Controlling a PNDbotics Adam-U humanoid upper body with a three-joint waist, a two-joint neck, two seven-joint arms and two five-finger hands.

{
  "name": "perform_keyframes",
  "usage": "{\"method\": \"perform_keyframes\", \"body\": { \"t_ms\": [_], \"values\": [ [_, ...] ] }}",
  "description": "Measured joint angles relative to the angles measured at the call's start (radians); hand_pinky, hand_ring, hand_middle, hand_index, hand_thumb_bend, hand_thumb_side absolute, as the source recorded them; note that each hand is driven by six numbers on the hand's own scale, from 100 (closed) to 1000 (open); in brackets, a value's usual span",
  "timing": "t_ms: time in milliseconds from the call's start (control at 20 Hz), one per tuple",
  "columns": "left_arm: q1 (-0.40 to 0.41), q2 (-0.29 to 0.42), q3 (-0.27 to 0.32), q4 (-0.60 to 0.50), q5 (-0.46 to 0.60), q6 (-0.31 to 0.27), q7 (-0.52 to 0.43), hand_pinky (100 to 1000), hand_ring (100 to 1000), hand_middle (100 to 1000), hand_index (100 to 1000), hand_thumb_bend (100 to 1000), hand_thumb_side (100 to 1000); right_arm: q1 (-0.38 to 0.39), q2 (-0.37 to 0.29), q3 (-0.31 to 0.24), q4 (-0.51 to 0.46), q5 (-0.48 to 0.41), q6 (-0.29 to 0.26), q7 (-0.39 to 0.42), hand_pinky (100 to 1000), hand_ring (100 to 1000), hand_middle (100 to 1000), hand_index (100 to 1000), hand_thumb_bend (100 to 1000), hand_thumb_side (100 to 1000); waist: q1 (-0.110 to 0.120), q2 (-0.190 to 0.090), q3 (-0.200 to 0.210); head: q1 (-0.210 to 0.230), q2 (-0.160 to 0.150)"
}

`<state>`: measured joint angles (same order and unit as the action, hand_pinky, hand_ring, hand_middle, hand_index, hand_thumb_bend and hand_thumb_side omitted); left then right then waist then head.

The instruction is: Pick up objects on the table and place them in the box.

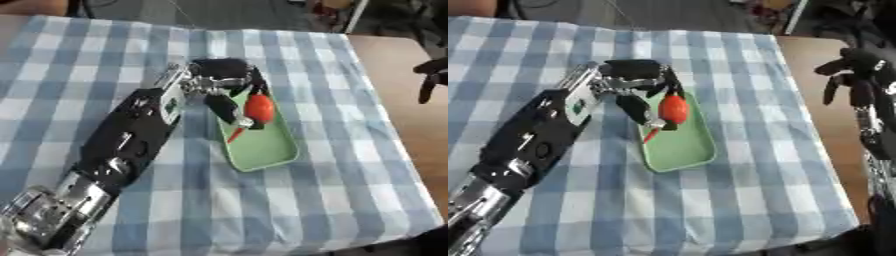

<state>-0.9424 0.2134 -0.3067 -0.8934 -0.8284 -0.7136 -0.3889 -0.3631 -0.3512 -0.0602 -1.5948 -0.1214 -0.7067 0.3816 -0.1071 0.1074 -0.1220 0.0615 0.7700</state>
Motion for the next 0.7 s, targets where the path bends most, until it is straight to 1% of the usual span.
{"method": "perform_keyframes", "body": {
  "t_ms": [50,100,150,200,250,300,350,400,700],
  "values": [
    [0.001,0.0,0.0,-0.004,-0.008,-0.006,0.006,126,284,483,783,998,669,0.0,0.0,0.0,0.0,0.0,0.0,0.0,282,656,597,847,100,688,0.0,0.0,0.0,0.0,0.0],
    [0.002,0.0,0.0,-0.007,-0.016,-0.013,0.013,277,385,534,814,1000,697,0.0,0.0,0.0,0.0,0.0,0.0,0.0,281,655,596,847,100,688,0.0,0.0,0.0,0.0,0.0],
    [0.005,0.0,-0.001,-0.009,-0.024,-0.019,0.019,298,399,541,817,1000,699,0.0,0.0,0.0,0.0,0.0,0.0,0.0,280,655,596,847,100,689,0.0,0.0,0.0,0.0,0.0],
    [0.007,0.0,-0.001,-0.011,-0.033,-0.026,0.026,492,535,620,828,1000,718,0.0,0.0,0.0,0.0,0.0,0.0,0.0,281,655,597,848,100,688,0.0,0.0,0.0,0.0,0.0],
    [0.008,0.0,-0.001,-0.012,-0.042,-0.032,0.032,473,522,611,828,1000,716,0.0,0.0,0.0,0.0,0.0,0.0,0.0,281,655,597,848,100,688,0.0,0.0,0.0,0.0,0.0],
    [0.008,0.0,-0.001,-0.013,-0.051,-0.039,0.039,590,622,686,834,1000,722,0.0,0.0,0.0,0.0,0.0,0.0,0.0,281,655,597,847,100,689,0.0,0.0,0.0,0.0,0.0],
    [0.008,0.0,-0.001,-0.013,-0.059,-0.046,0.046,584,615,681,834,1000,722,0.0,0.0,0.0,0.0,0.0,0.0,0.0,281,655,597,847,100,689,0.0,0.0,0.0,0.0,0.0],
    [0.008,0.0,-0.001,-0.014,-0.067,-0.053,0.053,642,672,718,835,1000,722,0.0,0.0,0.0,0.0,0.0,0.0,0.0,280,655,596,848,100,689,0.0,0.0,0.0,0.0,0.0],
    [0.009,0.0,-0.002,-0.018,-0.105,-0.079,0.079,670,684,722,833,1000,721,0.0,0.0,0.0,0.0,0.0,0.0,0.0,280,654,596,848,100,690,0.0,0.0,0.0,0.0,0.0]
  ]
}}
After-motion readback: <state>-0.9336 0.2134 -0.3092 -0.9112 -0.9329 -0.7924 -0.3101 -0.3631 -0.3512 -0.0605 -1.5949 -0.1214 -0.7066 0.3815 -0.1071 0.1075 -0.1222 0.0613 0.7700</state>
